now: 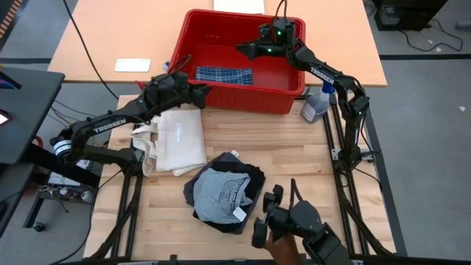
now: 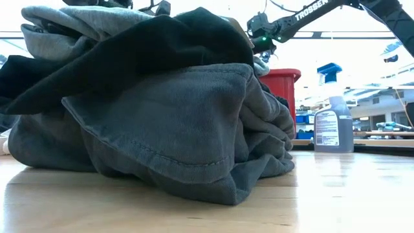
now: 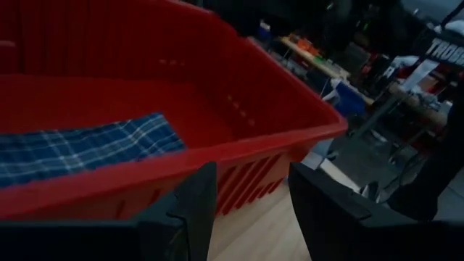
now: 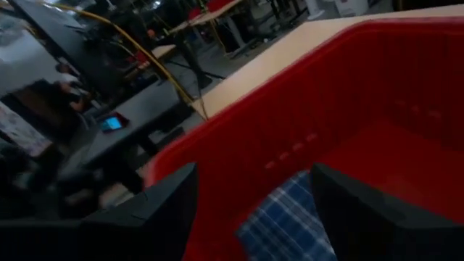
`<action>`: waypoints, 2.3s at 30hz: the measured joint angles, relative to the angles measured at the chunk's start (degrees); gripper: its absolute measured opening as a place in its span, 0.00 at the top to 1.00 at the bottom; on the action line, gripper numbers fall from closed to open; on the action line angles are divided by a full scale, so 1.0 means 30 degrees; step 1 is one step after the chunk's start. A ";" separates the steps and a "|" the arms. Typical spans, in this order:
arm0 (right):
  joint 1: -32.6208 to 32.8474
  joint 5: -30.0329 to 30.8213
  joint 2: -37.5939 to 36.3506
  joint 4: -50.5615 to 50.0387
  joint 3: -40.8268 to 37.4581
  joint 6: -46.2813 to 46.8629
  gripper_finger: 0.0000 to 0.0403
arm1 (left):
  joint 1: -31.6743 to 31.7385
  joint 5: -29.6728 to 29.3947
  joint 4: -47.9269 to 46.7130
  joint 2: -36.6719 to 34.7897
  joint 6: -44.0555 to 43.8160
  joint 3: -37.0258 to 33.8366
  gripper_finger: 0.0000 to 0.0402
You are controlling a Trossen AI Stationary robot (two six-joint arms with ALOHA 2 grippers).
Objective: Sort clothes
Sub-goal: Remove the blue pants from the red bin
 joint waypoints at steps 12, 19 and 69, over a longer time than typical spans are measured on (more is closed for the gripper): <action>-0.1085 0.0334 0.0000 0.0172 0.0000 -0.2310 0.33 | -0.0015 -0.0007 0.0374 -0.0022 0.0018 0.0318 0.56; -0.0965 -0.1516 0.0000 0.0106 0.0000 -0.2445 0.33 | -0.0015 -0.0007 0.0761 -0.0022 0.0036 0.0318 0.56; -0.1711 0.1582 1.0338 -0.8959 0.9361 -0.3130 0.34 | 0.6627 0.8158 -0.9445 0.8744 0.3339 1.2507 0.56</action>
